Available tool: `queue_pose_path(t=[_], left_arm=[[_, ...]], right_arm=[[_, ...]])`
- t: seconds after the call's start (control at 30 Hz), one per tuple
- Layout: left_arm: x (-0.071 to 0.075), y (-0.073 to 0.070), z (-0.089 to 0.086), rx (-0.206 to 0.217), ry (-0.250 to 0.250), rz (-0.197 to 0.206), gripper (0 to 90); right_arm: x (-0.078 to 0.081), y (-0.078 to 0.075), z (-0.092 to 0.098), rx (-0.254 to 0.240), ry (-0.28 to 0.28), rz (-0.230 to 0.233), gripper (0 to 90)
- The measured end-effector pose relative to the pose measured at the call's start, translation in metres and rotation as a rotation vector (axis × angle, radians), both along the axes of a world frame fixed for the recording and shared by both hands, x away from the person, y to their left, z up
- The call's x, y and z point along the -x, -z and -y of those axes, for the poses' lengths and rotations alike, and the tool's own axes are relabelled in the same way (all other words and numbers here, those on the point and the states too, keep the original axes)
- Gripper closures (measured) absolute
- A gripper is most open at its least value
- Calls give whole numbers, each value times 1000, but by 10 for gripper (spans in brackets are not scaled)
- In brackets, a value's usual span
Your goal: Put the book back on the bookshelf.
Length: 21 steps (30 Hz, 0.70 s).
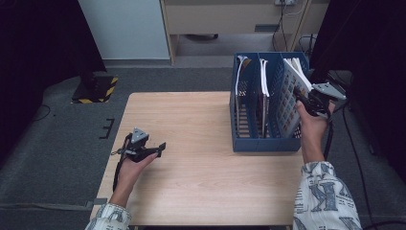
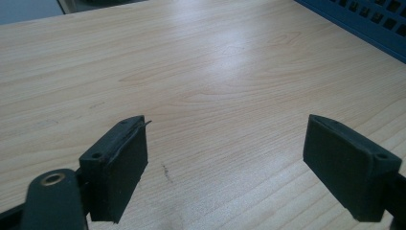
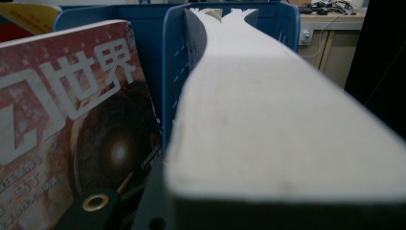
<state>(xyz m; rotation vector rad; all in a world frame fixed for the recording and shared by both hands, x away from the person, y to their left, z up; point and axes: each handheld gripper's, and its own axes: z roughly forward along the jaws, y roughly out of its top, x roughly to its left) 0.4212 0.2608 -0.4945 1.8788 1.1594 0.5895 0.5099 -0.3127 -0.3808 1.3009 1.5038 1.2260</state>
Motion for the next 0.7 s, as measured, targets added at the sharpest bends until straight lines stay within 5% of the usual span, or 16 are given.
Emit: queue_pose_path(t=[0.33, 0.7], left_arm=[[-1, 0, -1, 9, -4, 1, 152], [-1, 0, -2, 10, -3, 3, 152]], right_arm=[[-11, -5, -5, 43, 38, 14, 741], [-17, 7, -15, 52, 31, -4, 741]])
